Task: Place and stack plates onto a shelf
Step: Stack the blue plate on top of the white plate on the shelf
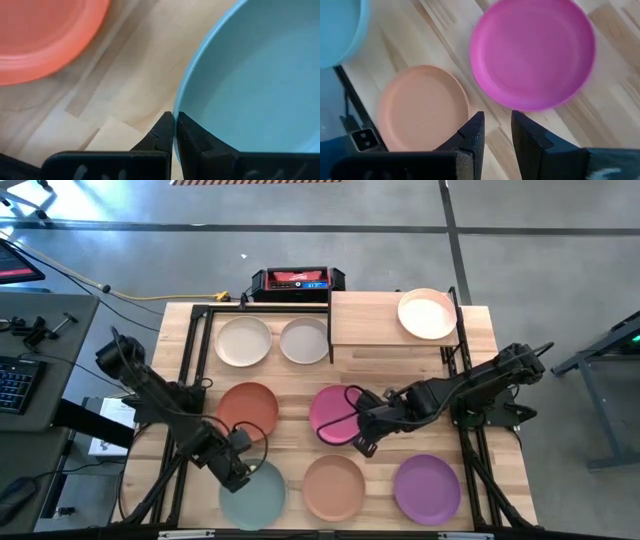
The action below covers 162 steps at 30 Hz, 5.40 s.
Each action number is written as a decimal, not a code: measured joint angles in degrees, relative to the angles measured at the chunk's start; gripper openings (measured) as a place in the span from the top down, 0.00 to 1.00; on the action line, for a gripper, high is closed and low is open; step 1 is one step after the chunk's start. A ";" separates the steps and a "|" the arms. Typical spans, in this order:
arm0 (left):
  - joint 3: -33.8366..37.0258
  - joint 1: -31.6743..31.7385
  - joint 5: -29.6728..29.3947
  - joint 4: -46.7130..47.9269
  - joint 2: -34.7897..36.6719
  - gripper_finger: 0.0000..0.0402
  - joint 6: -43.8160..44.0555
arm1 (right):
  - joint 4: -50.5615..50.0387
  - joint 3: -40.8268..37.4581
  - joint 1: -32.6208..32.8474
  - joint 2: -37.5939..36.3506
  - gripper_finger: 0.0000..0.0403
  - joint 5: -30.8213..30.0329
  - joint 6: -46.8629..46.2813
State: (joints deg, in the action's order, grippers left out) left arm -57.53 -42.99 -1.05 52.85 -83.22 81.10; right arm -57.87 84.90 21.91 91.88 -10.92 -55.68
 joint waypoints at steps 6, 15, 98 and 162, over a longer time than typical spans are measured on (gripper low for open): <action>-3.81 4.62 -5.79 3.00 0.29 1.00 0.24 | 9.23 0.00 0.00 0.00 0.81 -5.54 0.37; -5.80 12.32 -15.94 2.91 0.28 1.00 0.19 | 11.83 0.00 -1.10 0.00 0.81 -8.67 0.75; -5.95 31.05 -15.90 -14.11 0.20 0.77 -24.37 | 7.81 0.02 -10.93 9.11 1.00 -2.75 3.39; -5.95 38.15 -15.72 -6.06 13.25 0.71 -59.65 | -21.10 -7.17 -58.71 -35.96 1.00 1.88 3.04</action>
State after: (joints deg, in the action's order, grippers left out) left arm -63.48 -4.84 -16.78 46.78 -69.97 21.44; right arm -78.97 77.74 -36.80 55.92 -9.04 -52.64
